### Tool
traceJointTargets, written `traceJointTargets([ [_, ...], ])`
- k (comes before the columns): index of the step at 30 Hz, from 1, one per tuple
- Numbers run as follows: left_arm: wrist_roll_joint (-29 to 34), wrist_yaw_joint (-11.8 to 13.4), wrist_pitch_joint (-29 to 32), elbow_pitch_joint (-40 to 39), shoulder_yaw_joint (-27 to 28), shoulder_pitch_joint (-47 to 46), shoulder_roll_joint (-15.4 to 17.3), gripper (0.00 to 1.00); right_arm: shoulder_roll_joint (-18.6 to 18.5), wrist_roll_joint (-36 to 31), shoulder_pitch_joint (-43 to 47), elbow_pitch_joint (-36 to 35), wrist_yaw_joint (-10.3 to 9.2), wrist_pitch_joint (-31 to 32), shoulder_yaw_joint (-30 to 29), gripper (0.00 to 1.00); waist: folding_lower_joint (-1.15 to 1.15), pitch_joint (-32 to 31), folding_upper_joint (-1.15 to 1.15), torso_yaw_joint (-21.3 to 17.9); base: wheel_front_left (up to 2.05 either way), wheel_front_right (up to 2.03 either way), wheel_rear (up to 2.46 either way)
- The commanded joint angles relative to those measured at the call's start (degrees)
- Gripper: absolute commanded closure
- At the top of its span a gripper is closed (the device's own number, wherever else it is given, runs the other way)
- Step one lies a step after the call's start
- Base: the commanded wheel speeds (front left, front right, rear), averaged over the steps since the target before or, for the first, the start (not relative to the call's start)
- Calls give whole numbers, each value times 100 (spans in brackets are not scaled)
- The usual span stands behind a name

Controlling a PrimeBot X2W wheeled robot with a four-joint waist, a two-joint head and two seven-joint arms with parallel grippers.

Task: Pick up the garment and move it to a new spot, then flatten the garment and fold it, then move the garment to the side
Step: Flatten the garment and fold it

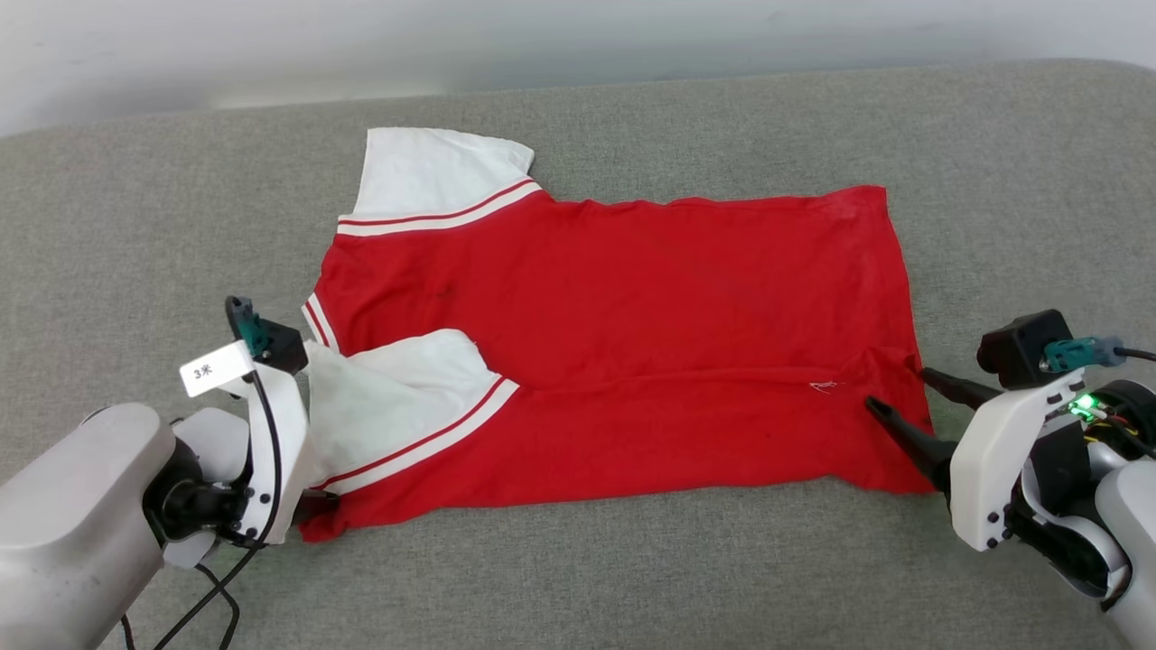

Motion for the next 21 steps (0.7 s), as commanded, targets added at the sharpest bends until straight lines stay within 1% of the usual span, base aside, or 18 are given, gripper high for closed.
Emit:
traceJointTargets([
  [1,-28,-39,-30,132,-154,302,-170,28,13,39,-102,8,-2,10,-2,0,1,-15,0,-5,0,0,0],
  [2,-36,-57,-53,143,-167,310,-205,84,-13,43,-127,-2,-2,21,1,0,1,-35,0,-1,0,0,0],
  [3,-38,-94,-89,161,-175,314,-236,100,-53,46,-171,-17,-2,34,2,0,1,-71,0,11,0,0,0],
  [5,-27,-134,-188,167,-158,285,-225,100,-162,47,-280,-88,-2,137,19,0,1,-146,0,25,0,0,0],
  [8,-24,-171,-363,165,-94,236,-187,100,-392,38,-508,-223,-2,559,167,0,1,-262,0,52,0,0,0],
  [12,40,-208,-513,74,-98,187,-112,100,-708,193,-908,-471,-2,1429,388,0,1,-388,0,96,0,0,0],
  [16,131,-234,-605,-95,-154,133,-49,100,-967,446,-1246,-620,-2,2464,648,0,1,-423,0,153,0,0,0],
  [19,202,-249,-657,-243,-169,39,-24,100,-1056,600,-1398,-519,-2,3066,762,0,1,-370,0,216,0,0,0],
  [21,223,-256,-677,-324,-172,-1,-30,100,-988,694,-1423,-379,-2,3311,770,0,1,-320,0,255,0,0,0],
])
